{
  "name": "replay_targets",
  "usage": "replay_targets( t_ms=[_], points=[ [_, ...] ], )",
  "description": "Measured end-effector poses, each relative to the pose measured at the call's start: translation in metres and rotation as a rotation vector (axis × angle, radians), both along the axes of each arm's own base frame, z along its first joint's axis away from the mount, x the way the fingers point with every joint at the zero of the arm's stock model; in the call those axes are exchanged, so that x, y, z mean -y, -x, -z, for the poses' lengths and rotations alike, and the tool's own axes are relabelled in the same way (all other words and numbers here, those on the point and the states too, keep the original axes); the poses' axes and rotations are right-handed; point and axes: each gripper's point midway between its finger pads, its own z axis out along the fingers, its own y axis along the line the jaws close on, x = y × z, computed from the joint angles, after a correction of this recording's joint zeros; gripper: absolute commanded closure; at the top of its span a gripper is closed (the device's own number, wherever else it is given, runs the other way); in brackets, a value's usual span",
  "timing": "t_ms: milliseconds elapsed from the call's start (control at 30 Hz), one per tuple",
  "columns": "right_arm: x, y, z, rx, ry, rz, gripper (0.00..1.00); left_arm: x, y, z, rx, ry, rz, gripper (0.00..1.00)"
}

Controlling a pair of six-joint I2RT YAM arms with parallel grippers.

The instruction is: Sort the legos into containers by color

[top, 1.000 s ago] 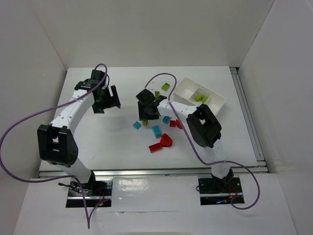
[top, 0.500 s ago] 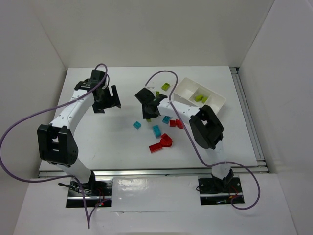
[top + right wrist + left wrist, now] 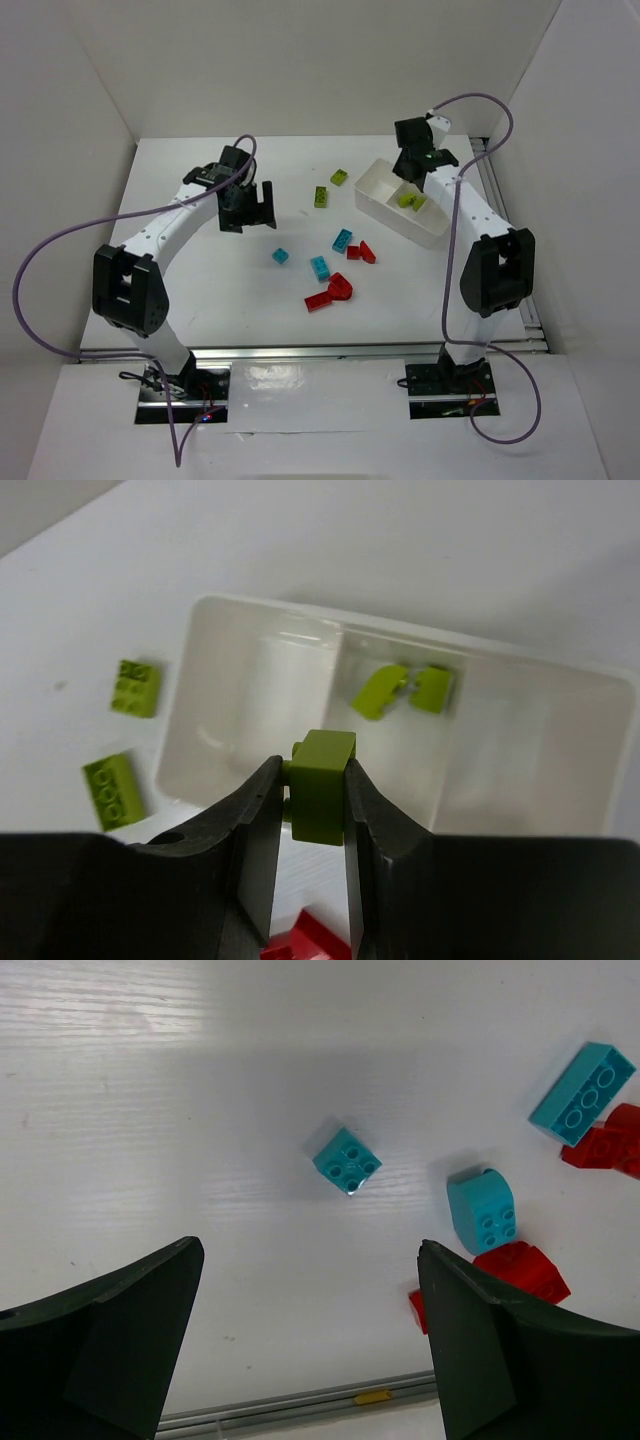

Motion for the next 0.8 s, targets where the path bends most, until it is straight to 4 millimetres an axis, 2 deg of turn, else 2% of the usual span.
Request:
replay_targets(
  t_ms=[100, 200, 267, 367, 467, 533, 600, 667, 800],
  points=[
    [0.027, 0.0, 0.023, -0.054, 0.023, 0.05, 0.8, 0.011, -0.001, 0.003, -0.009, 0.006, 0.027, 0.03],
    [0.04, -0.002, 0.041, -0.095, 0.039, 0.072, 0.78, 0.015, -0.002, 0.005, -0.013, 0.007, 0.042, 0.03],
    [0.046, -0.002, 0.051, -0.119, 0.048, 0.079, 0.61, 0.016, -0.002, 0.005, -0.013, 0.004, 0.053, 0.03],
    [0.049, -0.004, 0.065, -0.149, 0.059, 0.08, 0.29, 0.016, -0.004, 0.003, -0.009, 0.004, 0.056, 0.03],
    [0.049, -0.004, 0.072, -0.167, 0.067, 0.074, 0.29, 0.017, -0.005, 0.0, -0.003, 0.006, 0.056, 0.03],
    [0.044, -0.005, 0.07, -0.162, 0.076, 0.063, 0.3, 0.016, -0.006, -0.002, 0.0, 0.005, 0.055, 0.03],
    [0.028, -0.007, 0.063, -0.146, 0.083, 0.027, 0.32, 0.015, -0.008, -0.004, 0.007, -0.004, 0.049, 0.03],
    [-0.003, -0.008, 0.056, -0.124, 0.079, -0.041, 0.32, 0.011, -0.01, -0.005, 0.014, -0.02, 0.038, 0.03],
    [-0.105, -0.004, 0.037, -0.069, 0.05, -0.258, 0.29, -0.005, -0.013, -0.004, 0.012, -0.047, -0.012, 0.03]
  ],
)
